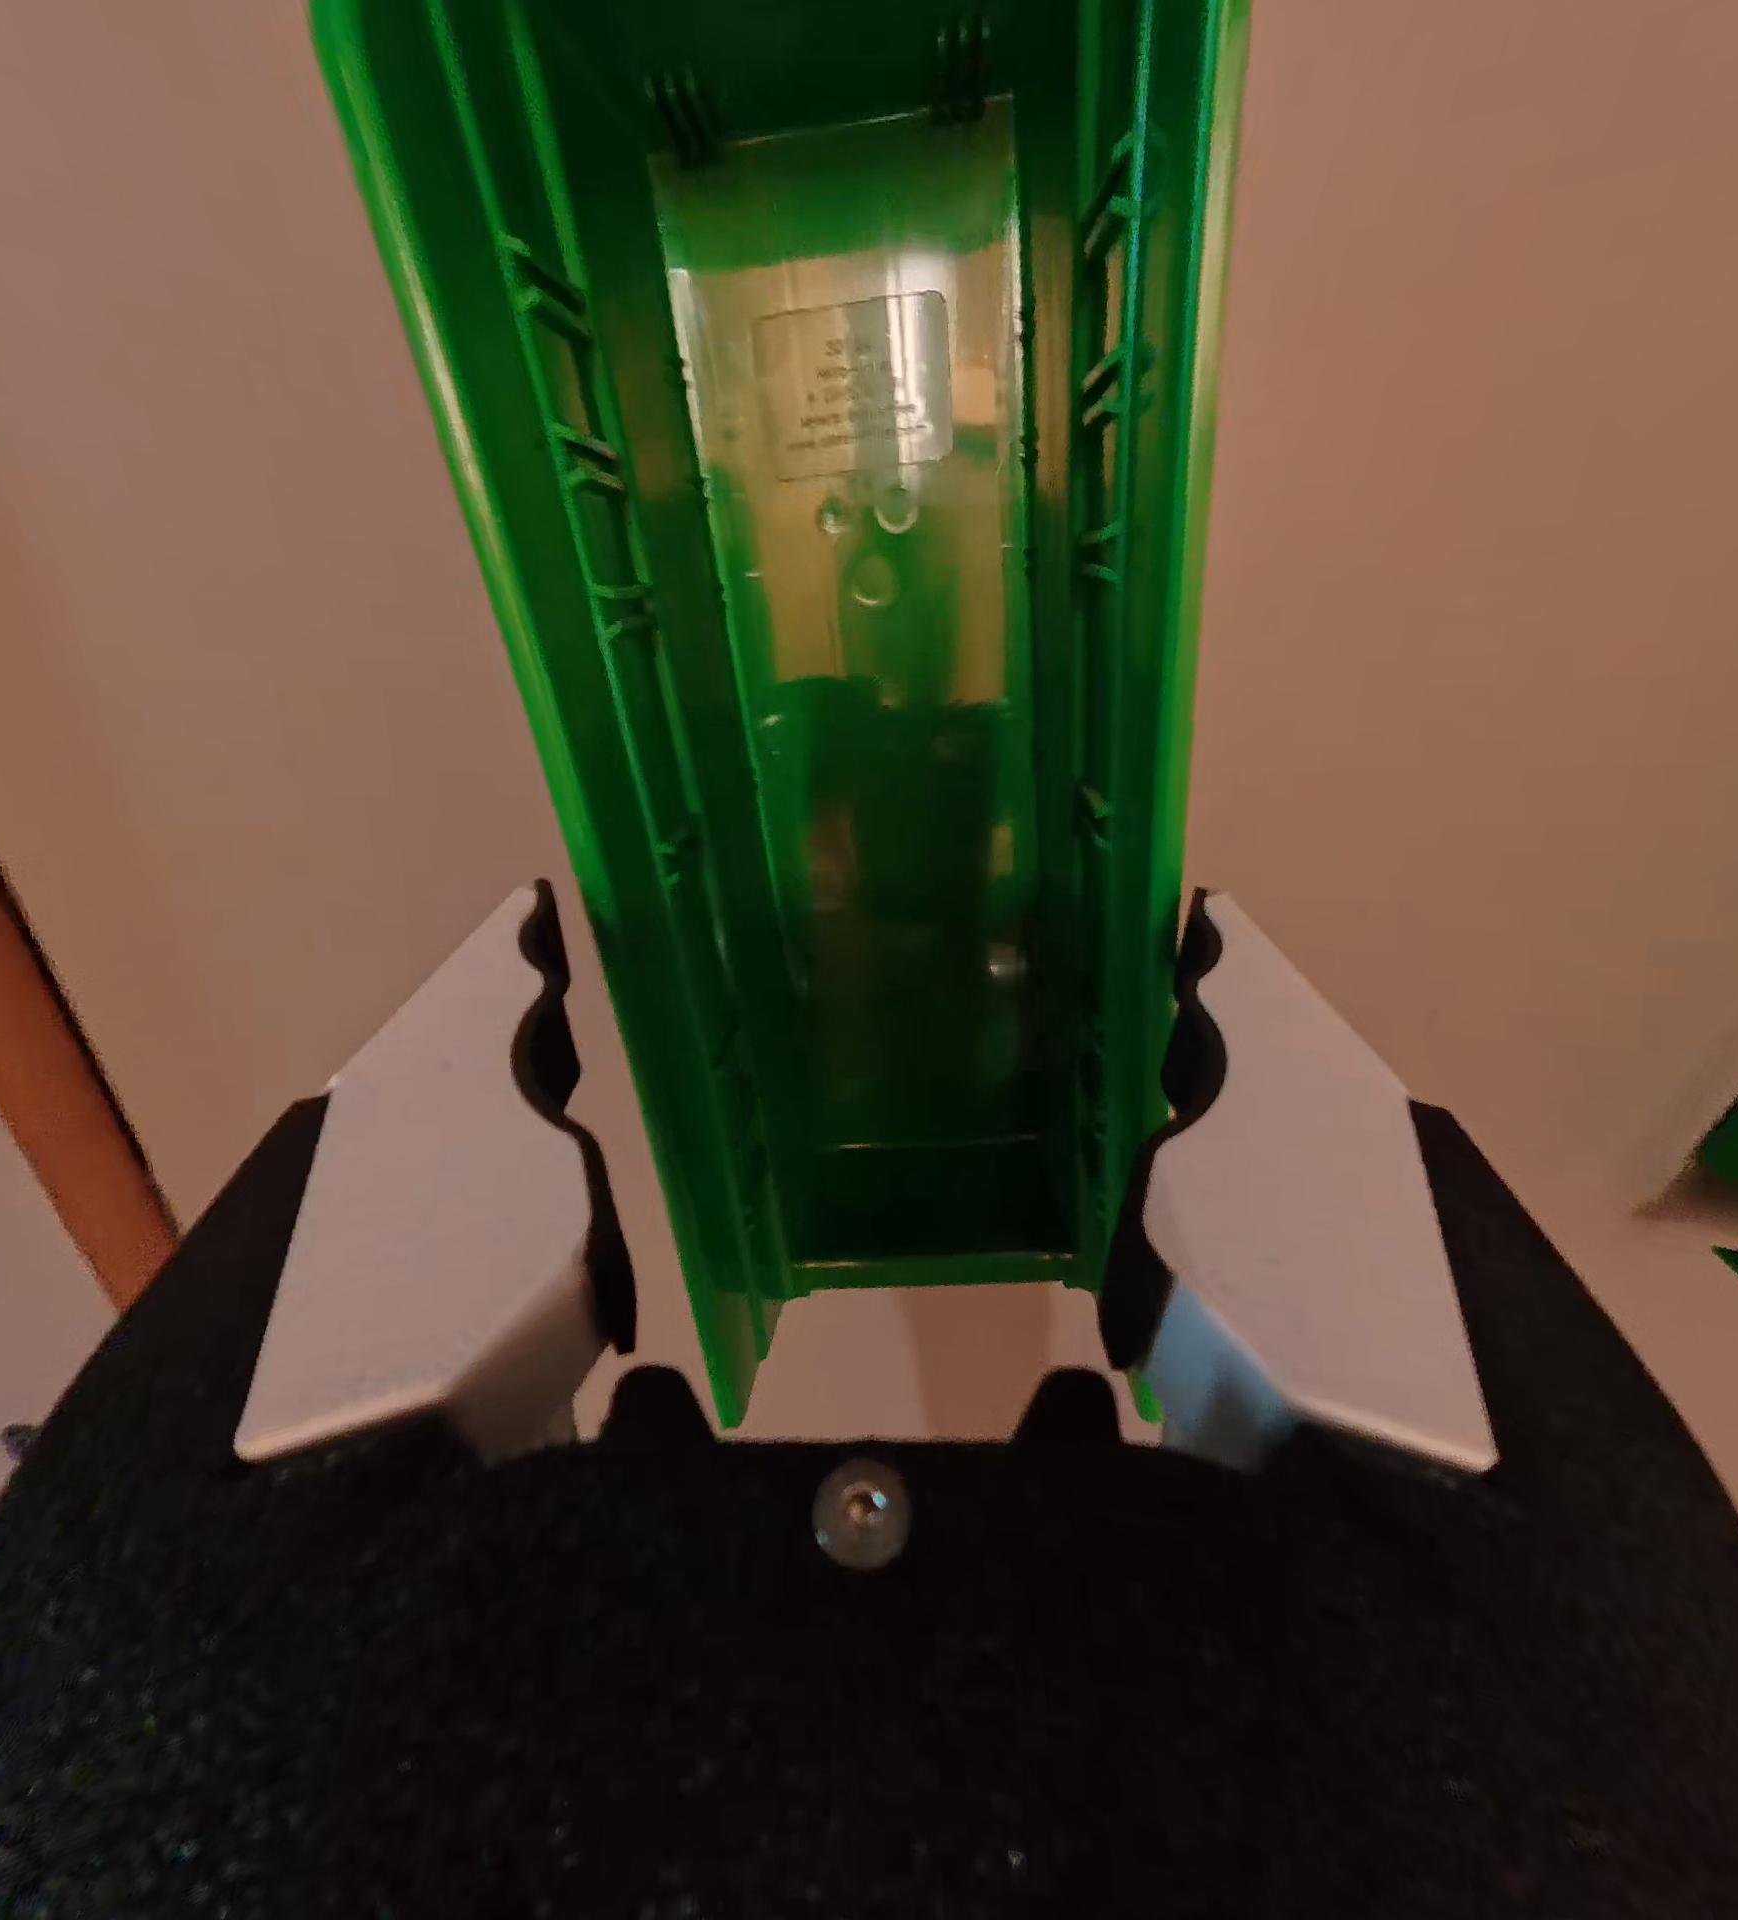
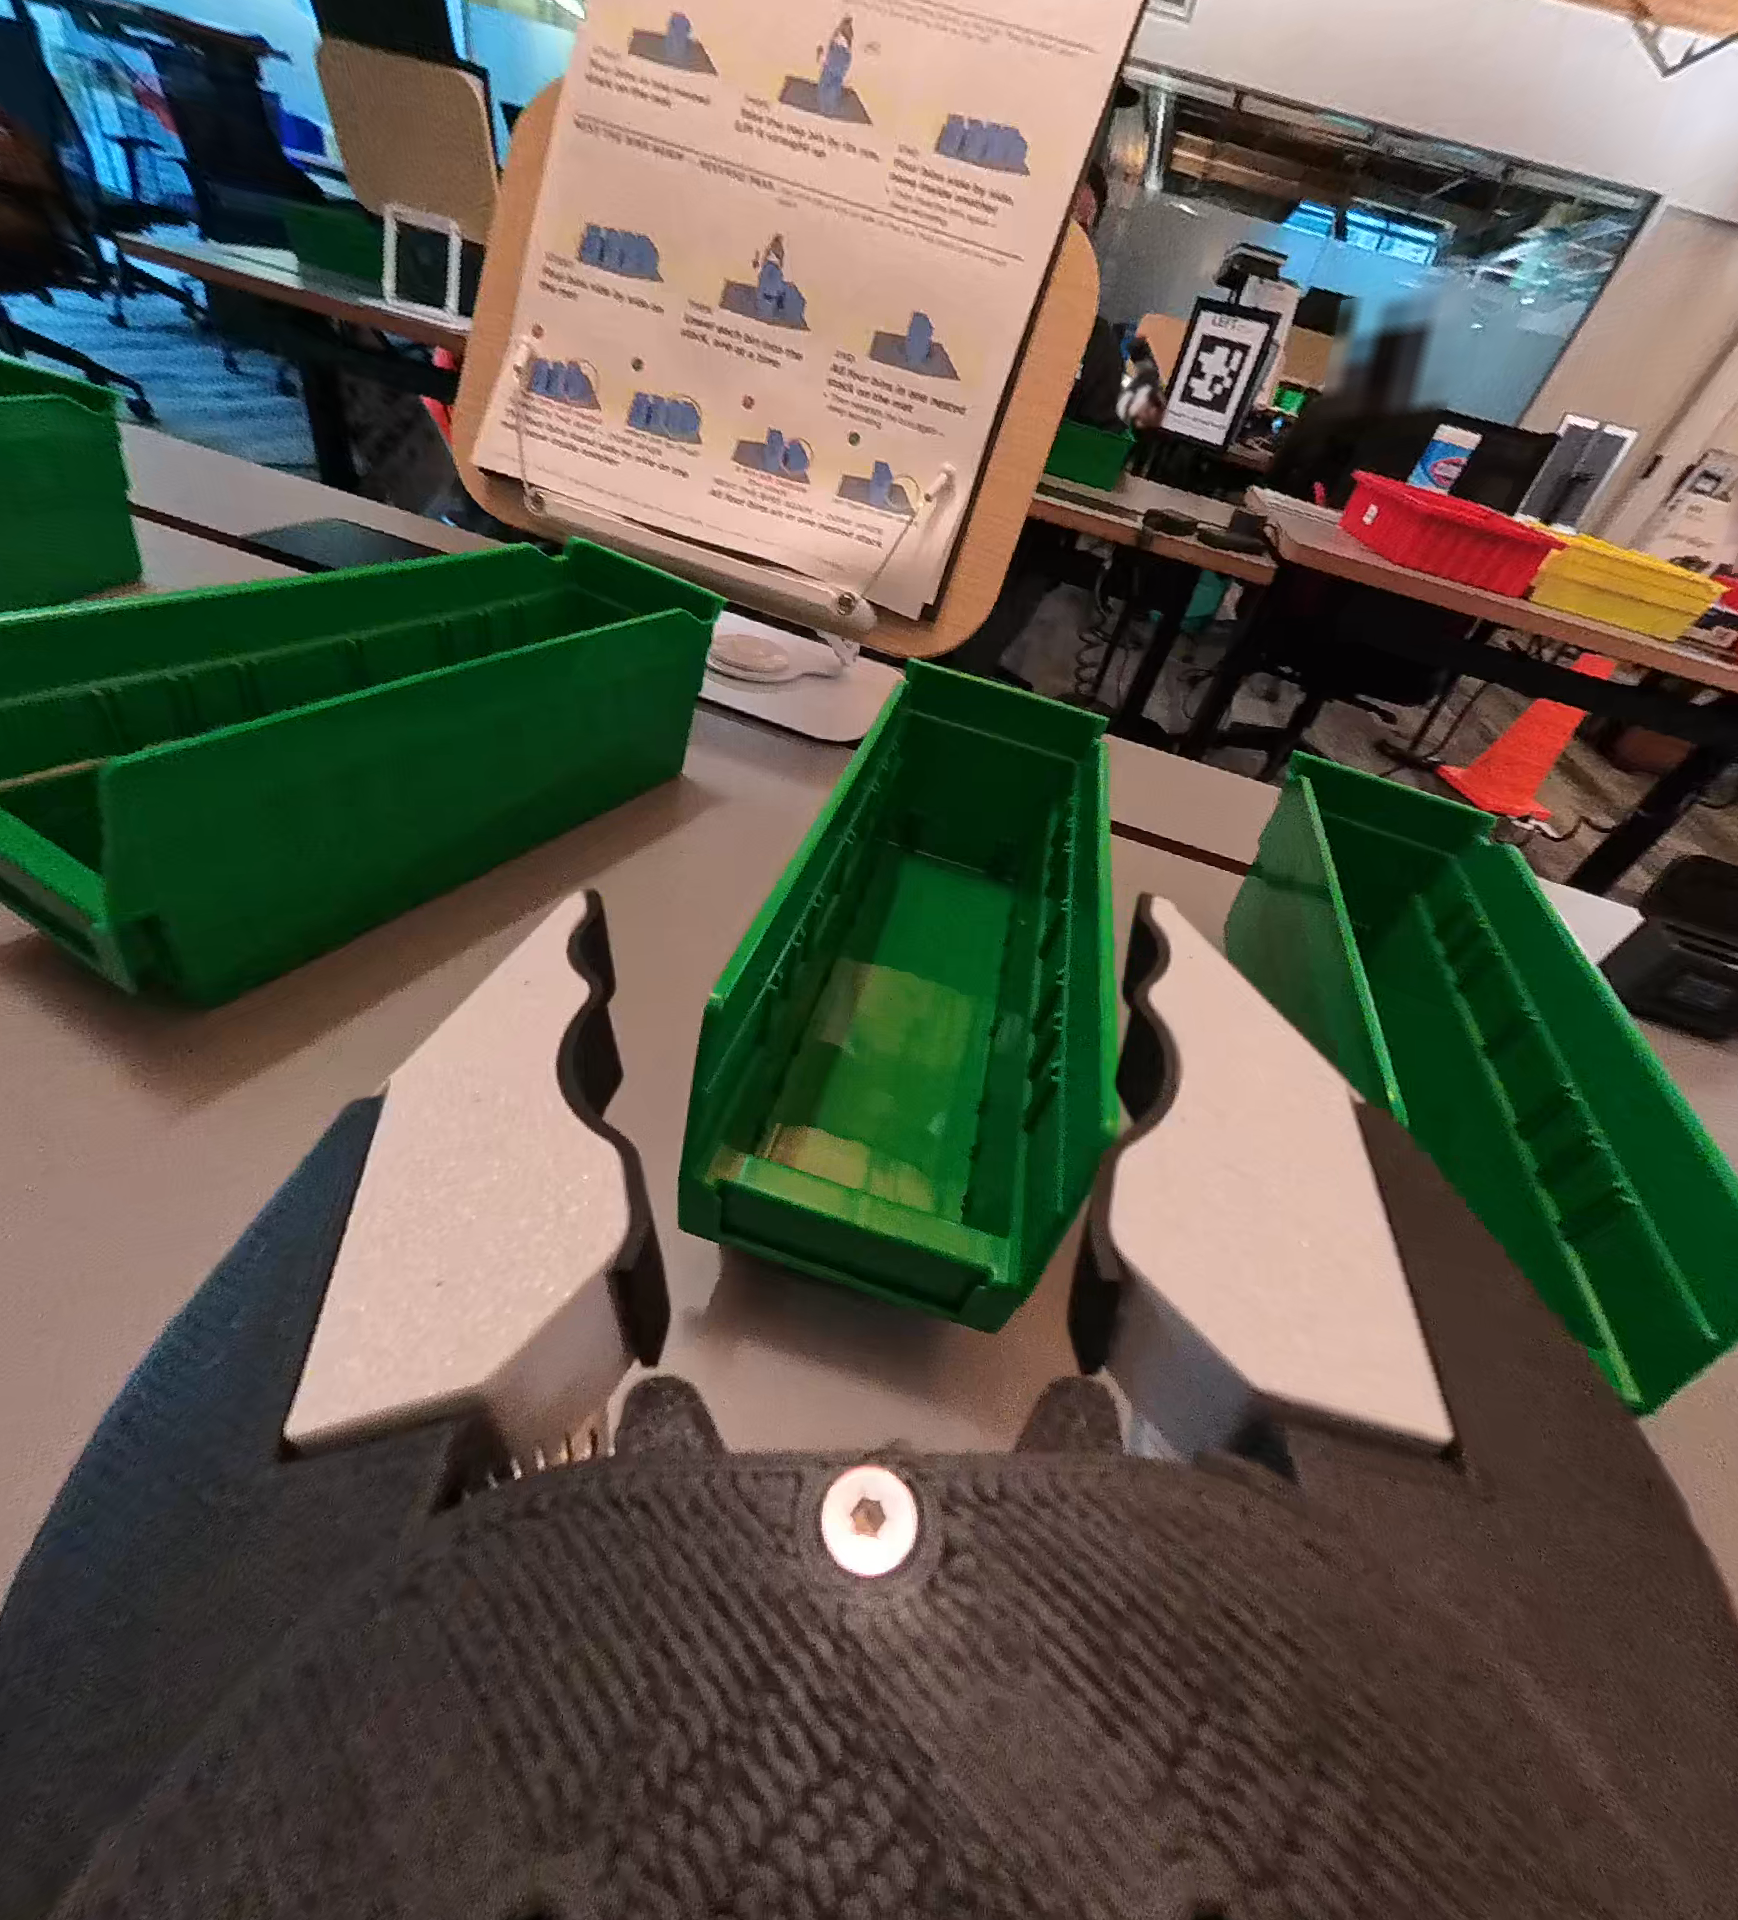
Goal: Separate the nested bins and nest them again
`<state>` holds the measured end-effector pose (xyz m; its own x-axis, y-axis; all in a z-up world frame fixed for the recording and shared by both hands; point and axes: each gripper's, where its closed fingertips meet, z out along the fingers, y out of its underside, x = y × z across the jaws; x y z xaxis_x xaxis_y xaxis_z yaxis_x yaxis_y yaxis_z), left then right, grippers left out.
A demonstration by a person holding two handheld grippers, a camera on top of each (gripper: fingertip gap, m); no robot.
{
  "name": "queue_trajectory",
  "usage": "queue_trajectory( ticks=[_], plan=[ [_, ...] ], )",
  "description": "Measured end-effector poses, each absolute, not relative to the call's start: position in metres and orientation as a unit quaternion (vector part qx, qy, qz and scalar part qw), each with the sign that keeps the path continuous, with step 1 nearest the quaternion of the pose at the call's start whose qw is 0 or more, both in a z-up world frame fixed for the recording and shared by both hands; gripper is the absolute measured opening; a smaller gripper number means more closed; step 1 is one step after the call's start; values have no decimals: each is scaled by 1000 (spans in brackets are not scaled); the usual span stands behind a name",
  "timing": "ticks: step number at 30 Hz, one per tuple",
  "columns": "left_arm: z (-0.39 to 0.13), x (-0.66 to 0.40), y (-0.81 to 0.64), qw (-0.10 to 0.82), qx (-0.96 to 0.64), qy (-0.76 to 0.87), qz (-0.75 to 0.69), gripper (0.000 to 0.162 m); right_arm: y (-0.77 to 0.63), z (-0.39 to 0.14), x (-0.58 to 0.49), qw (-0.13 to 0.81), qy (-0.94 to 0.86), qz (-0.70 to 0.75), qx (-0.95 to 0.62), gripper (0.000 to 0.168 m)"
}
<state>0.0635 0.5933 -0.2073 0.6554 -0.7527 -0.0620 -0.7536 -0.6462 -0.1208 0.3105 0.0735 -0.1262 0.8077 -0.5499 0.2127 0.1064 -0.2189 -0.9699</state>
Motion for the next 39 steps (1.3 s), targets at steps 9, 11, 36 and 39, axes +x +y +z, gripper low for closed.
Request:
queue_trajectory(
  ticks=[9,11,36,39],
  plan=[
    [-146,96,572,205,-870,448,-15,100,68,-128,310,613,166,-267,-724,99],
    [-156,112,529,191,-839,507,-50,84,67,-132,310,611,165,-267,-727,98],
    [-248,171,312,71,-731,619,-278,19,75,-141,308,611,156,-244,-736,95],
    [-251,175,307,66,-726,623,-284,23,76,-142,310,607,161,-244,-739,95]
  ],
)
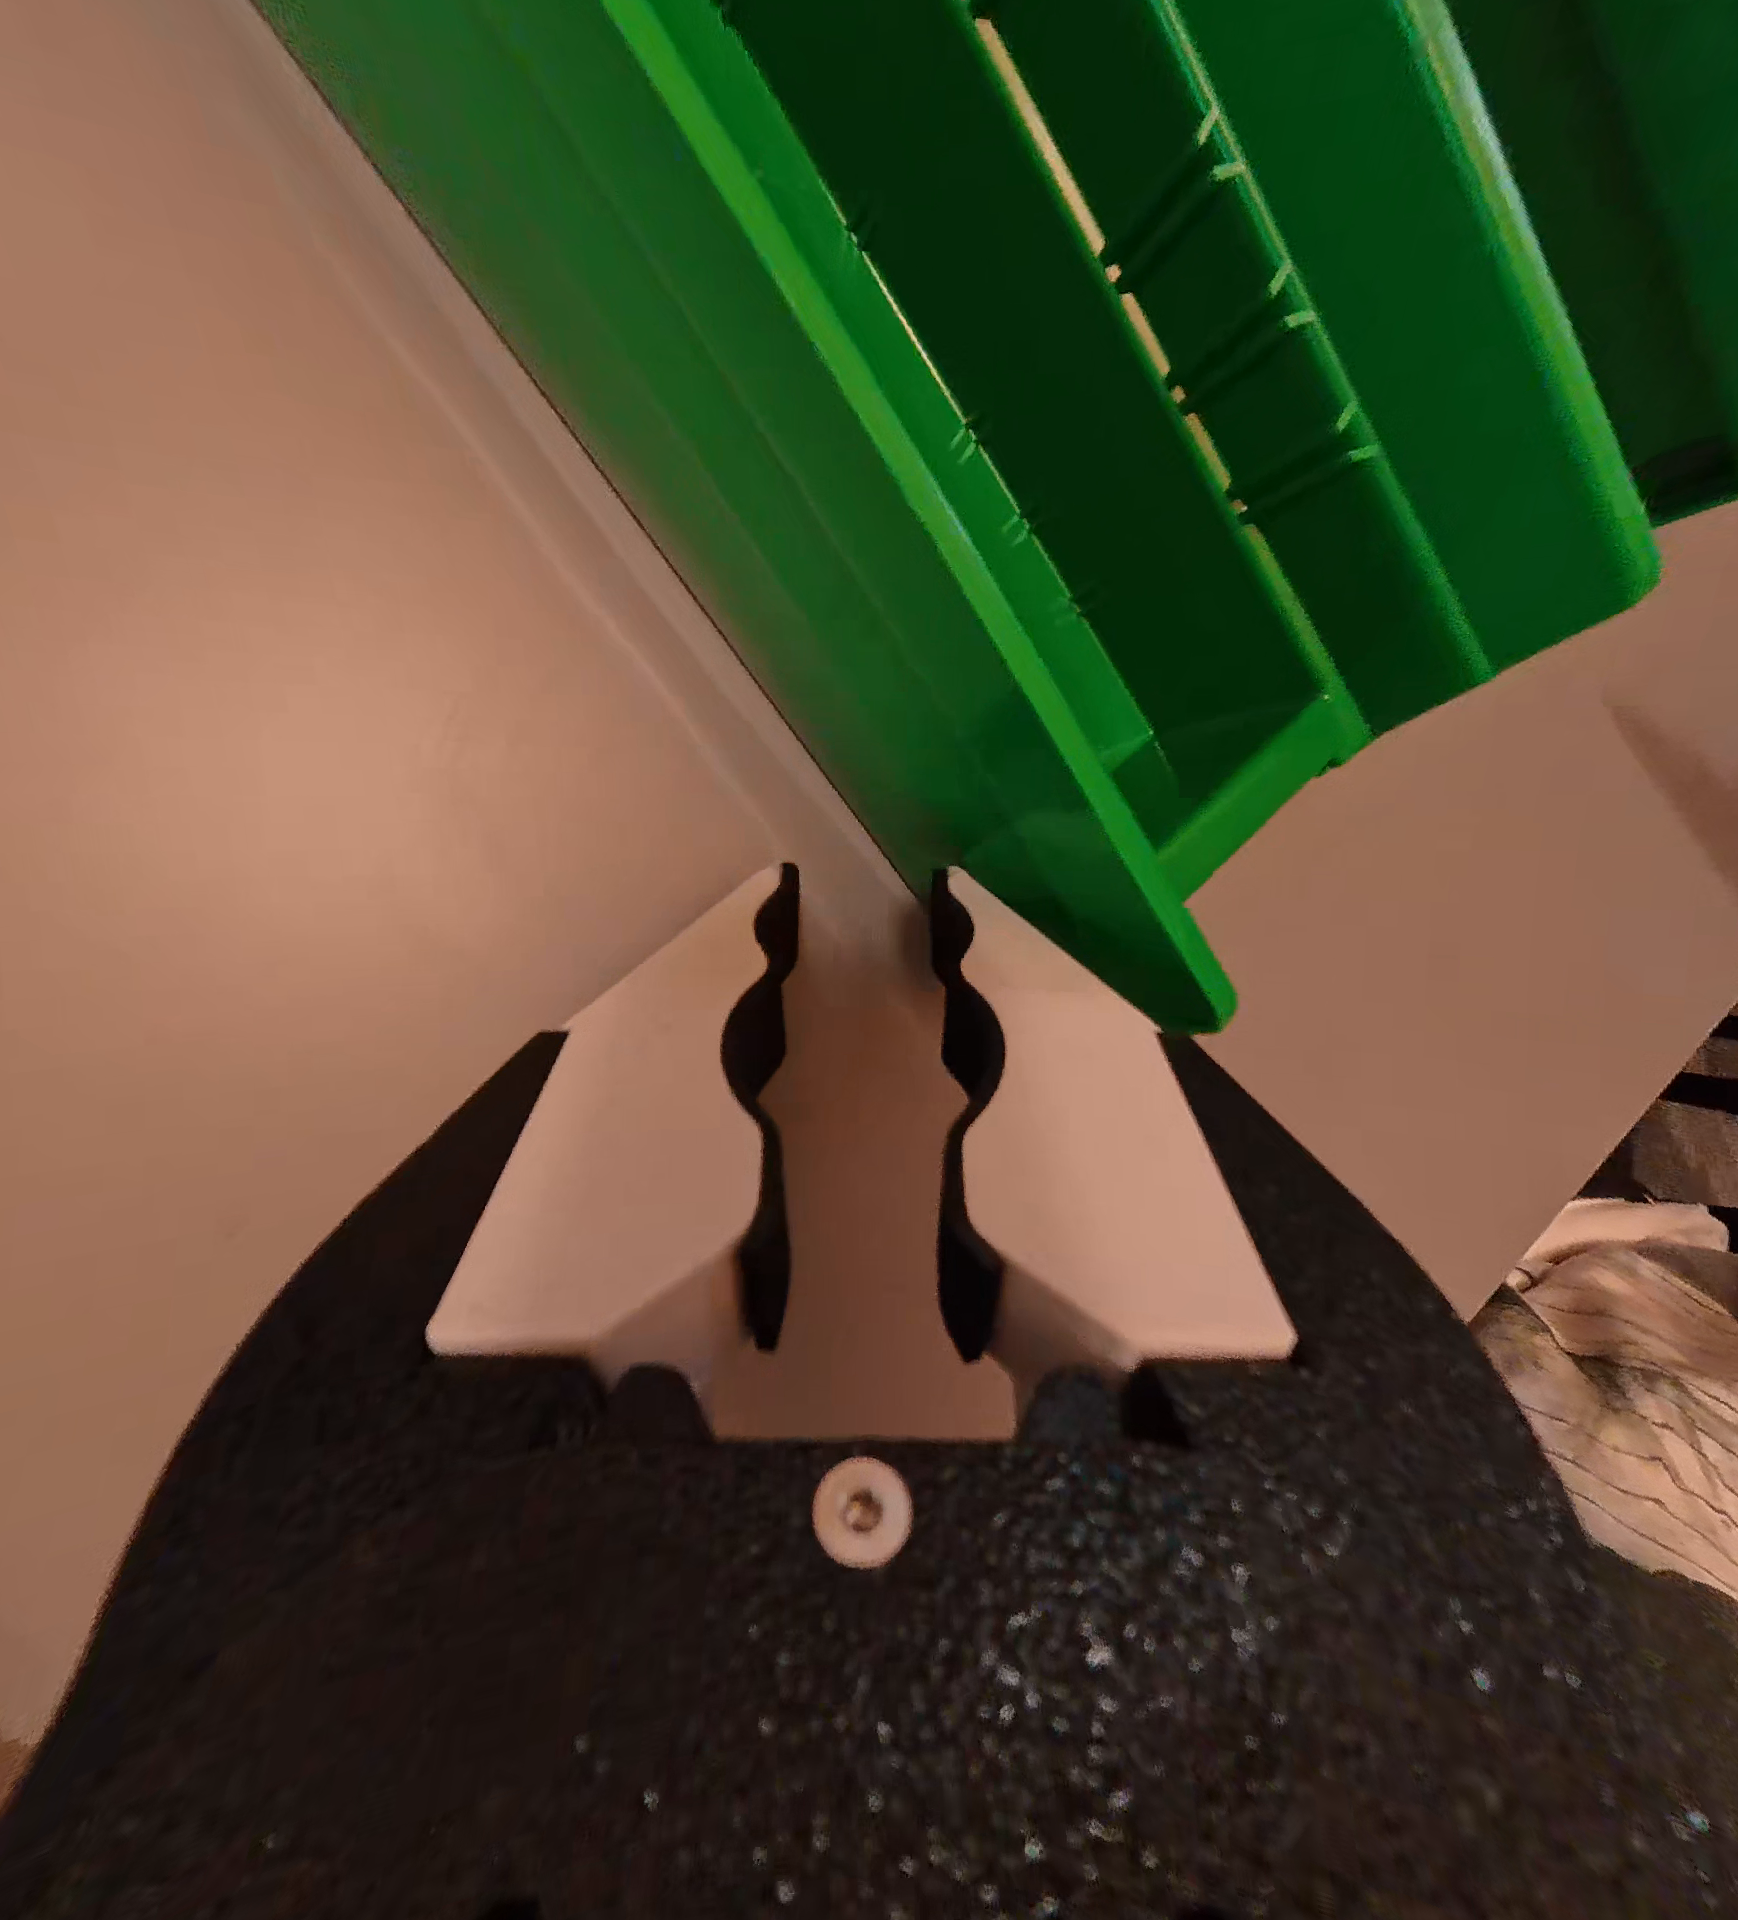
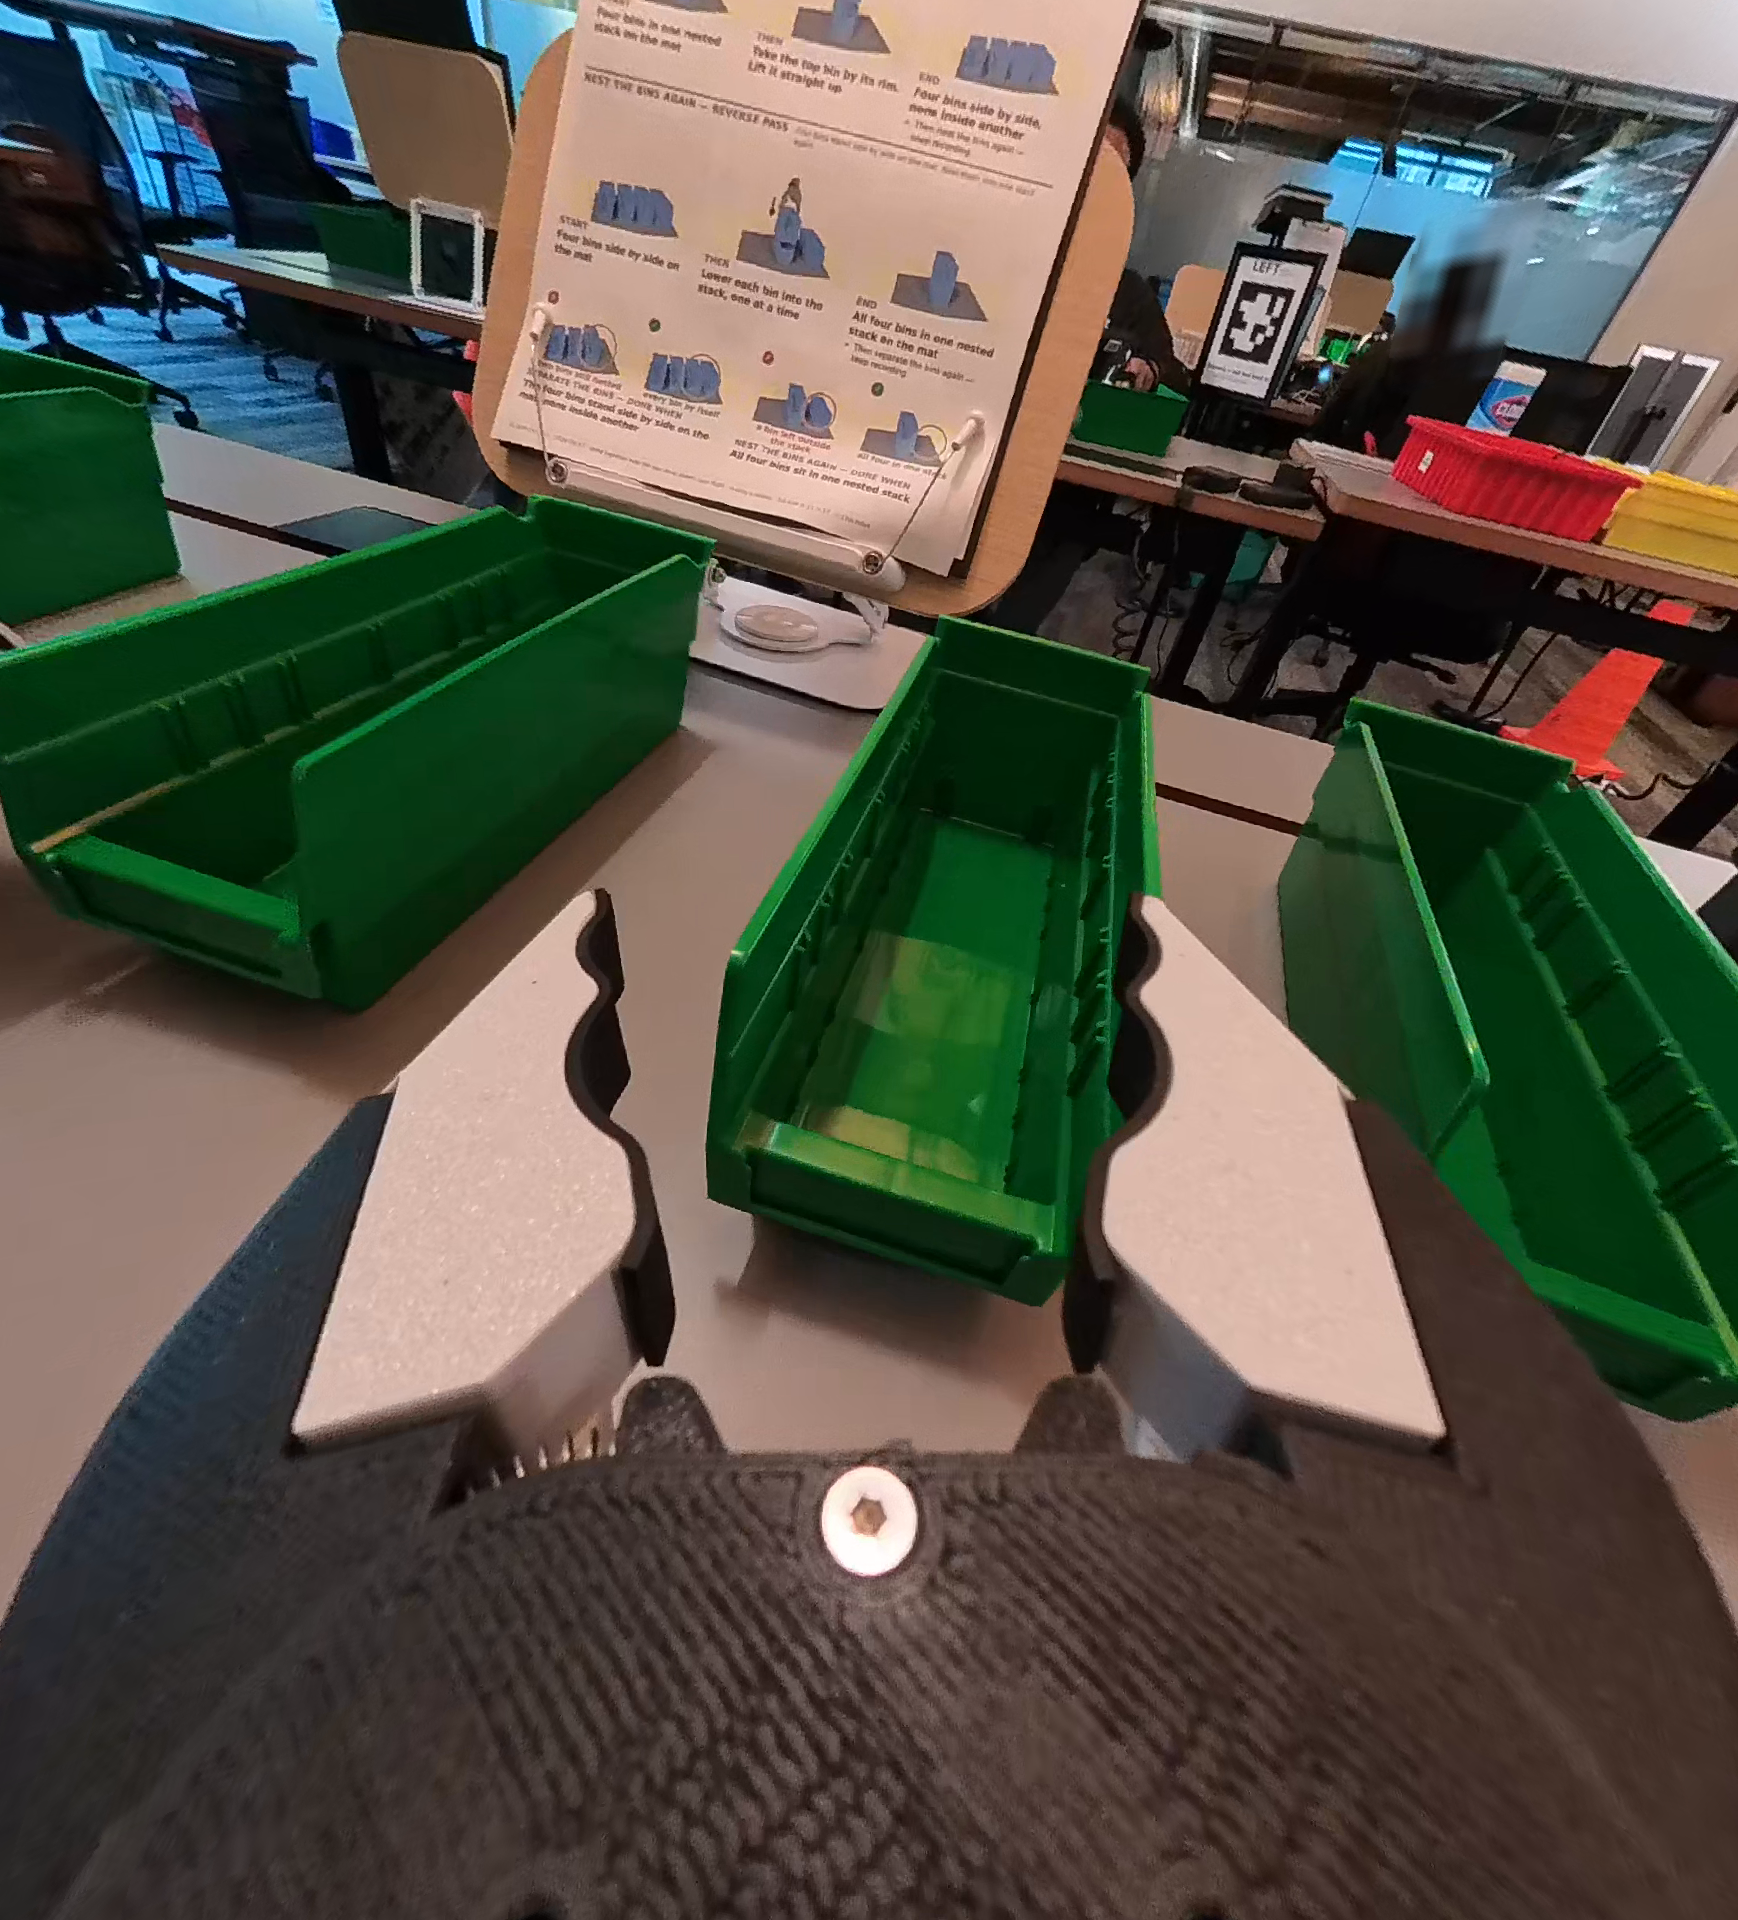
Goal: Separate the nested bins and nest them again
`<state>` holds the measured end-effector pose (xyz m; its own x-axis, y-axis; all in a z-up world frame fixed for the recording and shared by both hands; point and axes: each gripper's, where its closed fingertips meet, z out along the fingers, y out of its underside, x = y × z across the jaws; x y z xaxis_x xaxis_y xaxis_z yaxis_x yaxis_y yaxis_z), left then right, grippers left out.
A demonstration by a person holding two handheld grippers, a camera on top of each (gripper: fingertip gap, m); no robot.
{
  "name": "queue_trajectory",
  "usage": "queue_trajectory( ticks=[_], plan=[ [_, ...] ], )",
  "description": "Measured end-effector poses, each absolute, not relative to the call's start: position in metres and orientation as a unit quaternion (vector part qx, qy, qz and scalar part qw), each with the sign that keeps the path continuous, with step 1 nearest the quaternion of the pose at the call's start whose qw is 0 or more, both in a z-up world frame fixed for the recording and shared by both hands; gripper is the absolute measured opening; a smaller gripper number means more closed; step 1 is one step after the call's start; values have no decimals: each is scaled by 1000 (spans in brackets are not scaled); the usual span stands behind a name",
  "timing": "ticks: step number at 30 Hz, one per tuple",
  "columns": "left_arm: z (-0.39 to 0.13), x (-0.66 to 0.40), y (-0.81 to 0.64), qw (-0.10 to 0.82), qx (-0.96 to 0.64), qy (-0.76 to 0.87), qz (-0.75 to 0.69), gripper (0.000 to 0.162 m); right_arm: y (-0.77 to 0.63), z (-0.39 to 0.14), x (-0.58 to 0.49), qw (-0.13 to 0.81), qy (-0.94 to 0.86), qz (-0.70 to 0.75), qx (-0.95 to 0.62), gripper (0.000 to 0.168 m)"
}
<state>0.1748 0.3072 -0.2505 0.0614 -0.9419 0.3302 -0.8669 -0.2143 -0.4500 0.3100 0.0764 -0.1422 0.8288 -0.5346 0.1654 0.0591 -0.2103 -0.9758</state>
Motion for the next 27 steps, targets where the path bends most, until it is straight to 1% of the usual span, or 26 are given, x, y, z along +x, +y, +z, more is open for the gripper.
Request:
queue_trajectory(
  ticks=[2,4,7,9,12,15,18,20,24,27],
  plan=[
    [-254,173,307,59,-726,625,-280,27,76,-143,313,602,170,-244,-741,98],
    [-254,171,313,68,-728,623,-277,31,75,-143,317,591,176,-252,-746,104],
    [-248,168,326,95,-738,608,-278,38,72,-143,328,562,190,-273,-757,120],
    [-239,169,336,133,-739,595,-286,47,73,-139,336,551,204,-276,-761,129],
    [-227,172,349,185,-744,568,-299,60,87,-137,346,528,223,-234,-786,130],
    [-222,172,351,200,-747,553,-310,70,109,-139,358,484,241,-155,-826,127],
    [-224,172,349,218,-746,546,-312,75,131,-128,374,469,253,-85,-842,124],
    [-230,170,347,227,-746,545,-309,78,145,-126,392,454,267,-58,-848,115],
    [-244,165,359,266,-763,521,-275,84,147,-154,428,343,308,-63,-885,118],
    [-241,164,366,305,-762,501,-274,87,158,-161,433,323,323,-48,-888,118]
  ],
)
